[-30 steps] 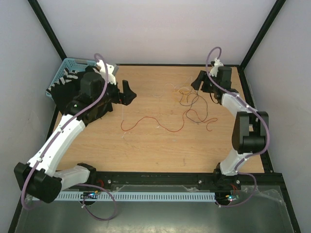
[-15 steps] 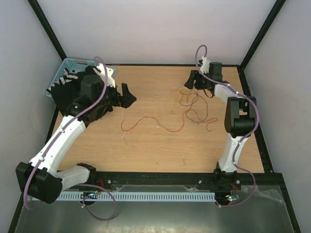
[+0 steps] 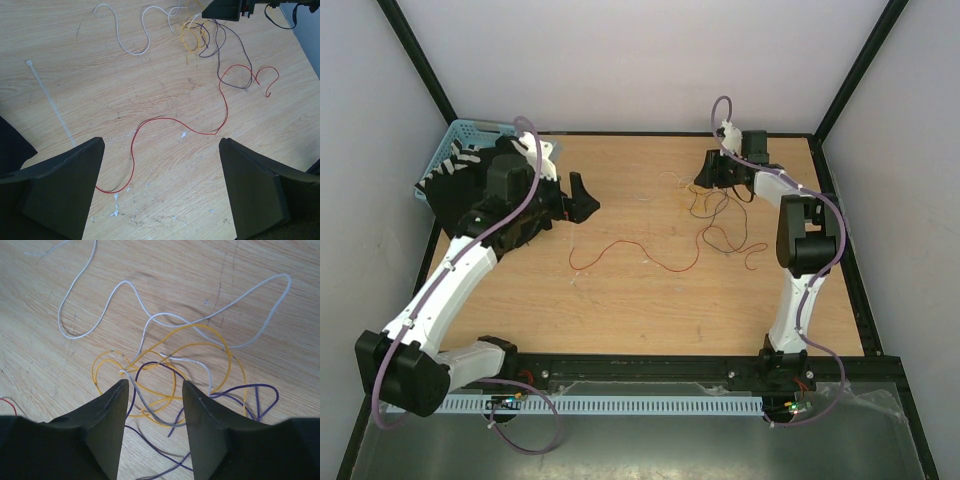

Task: Zip-tie the wires
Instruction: Untie the cable at the center of the board.

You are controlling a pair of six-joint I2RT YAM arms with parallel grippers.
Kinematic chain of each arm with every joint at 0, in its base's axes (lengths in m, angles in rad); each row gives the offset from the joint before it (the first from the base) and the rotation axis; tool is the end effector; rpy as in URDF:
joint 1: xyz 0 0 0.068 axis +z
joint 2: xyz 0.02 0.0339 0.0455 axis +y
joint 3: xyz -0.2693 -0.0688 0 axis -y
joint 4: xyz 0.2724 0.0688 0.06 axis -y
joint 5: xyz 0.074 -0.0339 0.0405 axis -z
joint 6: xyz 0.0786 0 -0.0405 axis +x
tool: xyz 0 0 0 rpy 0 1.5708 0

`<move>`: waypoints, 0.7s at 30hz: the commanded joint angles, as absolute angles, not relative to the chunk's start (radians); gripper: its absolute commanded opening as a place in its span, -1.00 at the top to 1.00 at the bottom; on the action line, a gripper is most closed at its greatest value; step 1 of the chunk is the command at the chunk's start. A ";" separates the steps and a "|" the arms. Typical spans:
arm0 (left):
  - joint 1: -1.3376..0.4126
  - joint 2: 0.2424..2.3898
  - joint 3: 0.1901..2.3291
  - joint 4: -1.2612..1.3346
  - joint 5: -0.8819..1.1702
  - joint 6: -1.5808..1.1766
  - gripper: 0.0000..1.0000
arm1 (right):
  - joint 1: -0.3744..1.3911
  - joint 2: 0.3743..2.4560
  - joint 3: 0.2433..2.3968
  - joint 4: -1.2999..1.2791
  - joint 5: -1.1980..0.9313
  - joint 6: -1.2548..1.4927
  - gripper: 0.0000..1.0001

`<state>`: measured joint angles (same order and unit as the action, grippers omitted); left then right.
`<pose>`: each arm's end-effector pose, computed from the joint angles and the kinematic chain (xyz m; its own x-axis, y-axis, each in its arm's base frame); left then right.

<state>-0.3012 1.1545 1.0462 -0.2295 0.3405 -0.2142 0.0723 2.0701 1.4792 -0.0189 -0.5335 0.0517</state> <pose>0.3056 -0.1224 0.3409 -0.4327 -0.0754 -0.8984 0.5000 0.8091 -0.3087 0.5205 0.0778 0.1669 -0.5951 0.0015 -0.8036 -0.4478 0.8297 0.3332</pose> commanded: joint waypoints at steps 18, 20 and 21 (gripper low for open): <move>-0.263 1.112 1.062 -0.120 0.461 -0.234 -0.98 | 0.079 1.905 1.753 -0.275 -0.226 -0.064 1.00; -0.262 1.105 1.062 -0.087 0.464 -0.250 -0.98 | 0.078 1.866 1.798 -0.299 -0.174 -0.063 1.00; -0.263 1.109 1.064 -0.072 0.467 -0.257 -0.98 | 0.078 1.845 1.818 -0.303 -0.169 -0.054 1.00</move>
